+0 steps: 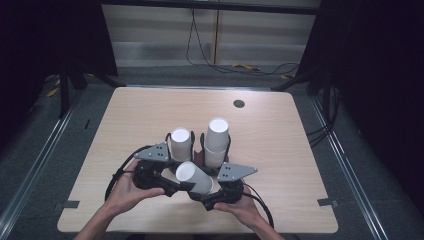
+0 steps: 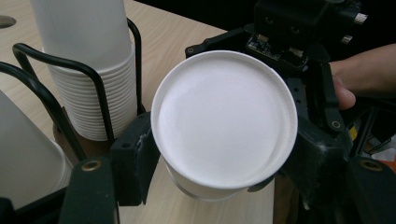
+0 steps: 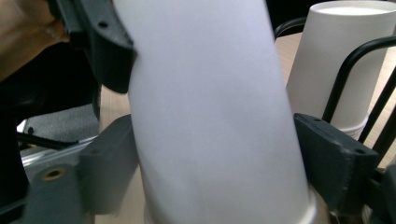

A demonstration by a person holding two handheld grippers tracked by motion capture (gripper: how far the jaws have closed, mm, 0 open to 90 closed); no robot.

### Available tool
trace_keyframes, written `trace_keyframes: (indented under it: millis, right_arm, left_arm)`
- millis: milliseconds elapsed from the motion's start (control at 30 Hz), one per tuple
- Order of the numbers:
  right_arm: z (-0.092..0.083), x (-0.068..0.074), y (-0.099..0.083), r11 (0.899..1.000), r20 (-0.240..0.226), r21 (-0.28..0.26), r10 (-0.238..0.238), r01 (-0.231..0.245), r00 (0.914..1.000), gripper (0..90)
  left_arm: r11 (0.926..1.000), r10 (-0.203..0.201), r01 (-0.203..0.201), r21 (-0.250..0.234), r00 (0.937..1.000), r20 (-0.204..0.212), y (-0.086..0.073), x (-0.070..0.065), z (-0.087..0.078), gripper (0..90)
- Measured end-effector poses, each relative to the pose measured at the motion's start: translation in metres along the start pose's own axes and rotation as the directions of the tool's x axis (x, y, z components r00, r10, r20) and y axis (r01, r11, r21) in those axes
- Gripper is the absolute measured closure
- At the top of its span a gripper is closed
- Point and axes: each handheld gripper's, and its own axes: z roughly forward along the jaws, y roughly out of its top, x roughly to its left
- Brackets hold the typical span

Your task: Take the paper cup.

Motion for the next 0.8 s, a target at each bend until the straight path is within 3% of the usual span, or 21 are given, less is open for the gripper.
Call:
trace_keyframes:
  millis: [267,367,733,800]
  right_arm:
    - [-0.0002,0.0014,-0.0012,1.0,0.008,0.021,-0.009,0.009,0.9999,22.3]
    - [-0.0012,0.0007,-0.0021,0.999,0.008,0.046,0.009,-0.009,0.9999,22.5]
    - [-0.0037,-0.0004,-0.0047,0.997,0.014,0.081,0.016,-0.017,0.9998,23.6]
    - [-0.0043,-0.0008,-0.0048,0.996,0.015,0.085,0.02,-0.021,0.9997,23.7]
  left_arm:
    - [0.9998,-0.018,0.018,-0.01,0.9997,0.015,-0.0057,0.0042,0.0007,32.7]
    - [0.9994,-0.033,0.033,-0.007,0.9991,0.026,-0.0084,0.0059,0.0042,32.5]
    - [0.9988,0.033,-0.033,0.035,0.9995,0.0,-0.008,0.0042,0.0076,31.3]
    - [0.9988,0.045,-0.046,0.018,0.9989,0.014,-0.008,0.0053,0.0072,29.7]
